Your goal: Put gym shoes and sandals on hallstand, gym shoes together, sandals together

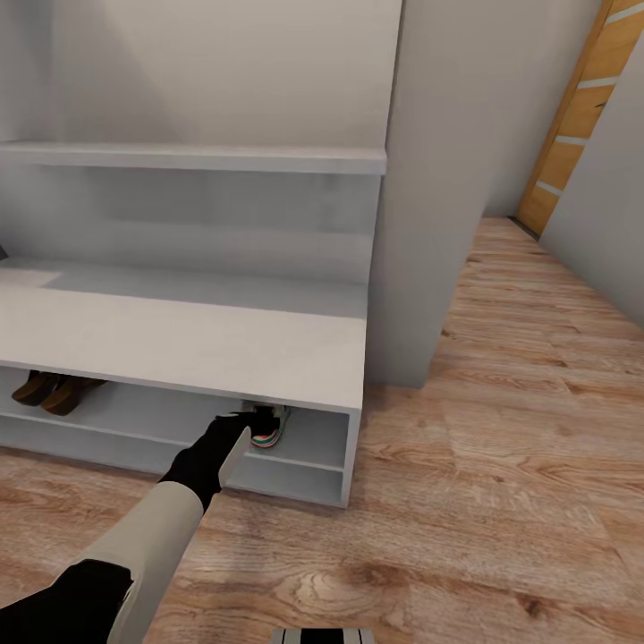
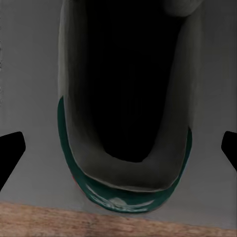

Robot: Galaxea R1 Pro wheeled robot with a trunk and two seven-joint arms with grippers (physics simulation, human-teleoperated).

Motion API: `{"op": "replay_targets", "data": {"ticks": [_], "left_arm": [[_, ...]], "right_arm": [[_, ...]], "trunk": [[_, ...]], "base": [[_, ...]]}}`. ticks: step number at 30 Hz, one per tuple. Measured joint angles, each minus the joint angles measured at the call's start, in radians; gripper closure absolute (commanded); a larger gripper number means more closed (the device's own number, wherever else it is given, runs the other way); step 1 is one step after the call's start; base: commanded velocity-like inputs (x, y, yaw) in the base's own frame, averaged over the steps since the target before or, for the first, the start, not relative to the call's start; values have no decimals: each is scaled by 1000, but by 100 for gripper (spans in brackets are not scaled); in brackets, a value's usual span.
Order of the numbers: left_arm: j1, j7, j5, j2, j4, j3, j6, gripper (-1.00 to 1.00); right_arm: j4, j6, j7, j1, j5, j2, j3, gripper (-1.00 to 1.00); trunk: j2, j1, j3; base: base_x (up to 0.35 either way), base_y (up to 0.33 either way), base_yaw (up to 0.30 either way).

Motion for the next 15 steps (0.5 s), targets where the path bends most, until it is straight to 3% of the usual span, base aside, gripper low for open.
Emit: {"op": "replay_targets", "data": {"ticks": [4, 15], "left_arm": [[0, 0, 0, 1, 0, 0, 0, -100], [1, 0, 0, 0, -1, -1, -1, -100]], "right_arm": [[0, 0, 0, 0, 0, 0, 0, 100], [0, 0, 0, 0, 0, 2, 0, 100]], "trunk": [[0, 0, 0], [0, 1, 0]], "base": [[-124, 28, 0], [-290, 137, 0]]}}
